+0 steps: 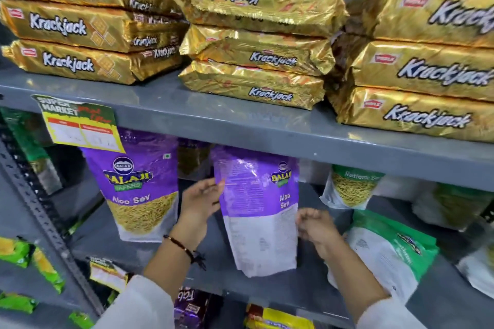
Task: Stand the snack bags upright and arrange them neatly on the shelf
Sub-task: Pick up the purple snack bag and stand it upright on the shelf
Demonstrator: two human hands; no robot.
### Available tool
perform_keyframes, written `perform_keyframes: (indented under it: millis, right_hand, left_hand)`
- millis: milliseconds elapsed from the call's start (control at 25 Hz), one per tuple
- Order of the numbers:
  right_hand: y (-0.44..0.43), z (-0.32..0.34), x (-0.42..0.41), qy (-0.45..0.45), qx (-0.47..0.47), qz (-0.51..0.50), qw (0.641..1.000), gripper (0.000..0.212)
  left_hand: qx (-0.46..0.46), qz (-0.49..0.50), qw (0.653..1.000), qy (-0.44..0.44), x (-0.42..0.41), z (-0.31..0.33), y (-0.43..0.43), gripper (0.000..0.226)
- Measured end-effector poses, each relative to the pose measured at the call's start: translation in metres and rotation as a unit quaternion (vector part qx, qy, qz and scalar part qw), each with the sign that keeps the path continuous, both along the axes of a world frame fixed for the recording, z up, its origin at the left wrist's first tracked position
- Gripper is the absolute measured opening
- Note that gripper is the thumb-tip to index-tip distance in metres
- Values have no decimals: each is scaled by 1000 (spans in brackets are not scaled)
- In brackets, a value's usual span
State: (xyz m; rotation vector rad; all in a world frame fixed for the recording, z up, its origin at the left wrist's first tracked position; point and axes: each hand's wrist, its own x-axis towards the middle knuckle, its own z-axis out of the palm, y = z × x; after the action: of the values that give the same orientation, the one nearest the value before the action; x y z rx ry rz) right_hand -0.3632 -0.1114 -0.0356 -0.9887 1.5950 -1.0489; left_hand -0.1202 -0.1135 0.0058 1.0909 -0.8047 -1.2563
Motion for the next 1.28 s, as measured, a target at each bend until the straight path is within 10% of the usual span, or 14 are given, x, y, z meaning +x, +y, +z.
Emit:
perform_keyframes:
  millis: [480,640,760,1000,1280]
  right_hand:
    - [51,-11,28,-69,-89,66,992,21]
    - [52,-12,32,-2,-79,156,985,93]
    - [55,-26,46,100,-144,112,978,110]
    - [43,-18,17,-119,-78,141,980,65]
    - [22,-22,1,-105,-9,90,990,40]
  left_hand:
    - [-96,-13,991,-89,-22,4,13,18]
    - [-147,39,969,-193,-40,-12,48,12]
    - [-169,-52,962,-210,-58,-20,77,24]
    - [-136,32,987,-86,-27,7,2,15]
    - [-44,-73,995,-53,-12,2,-13,14]
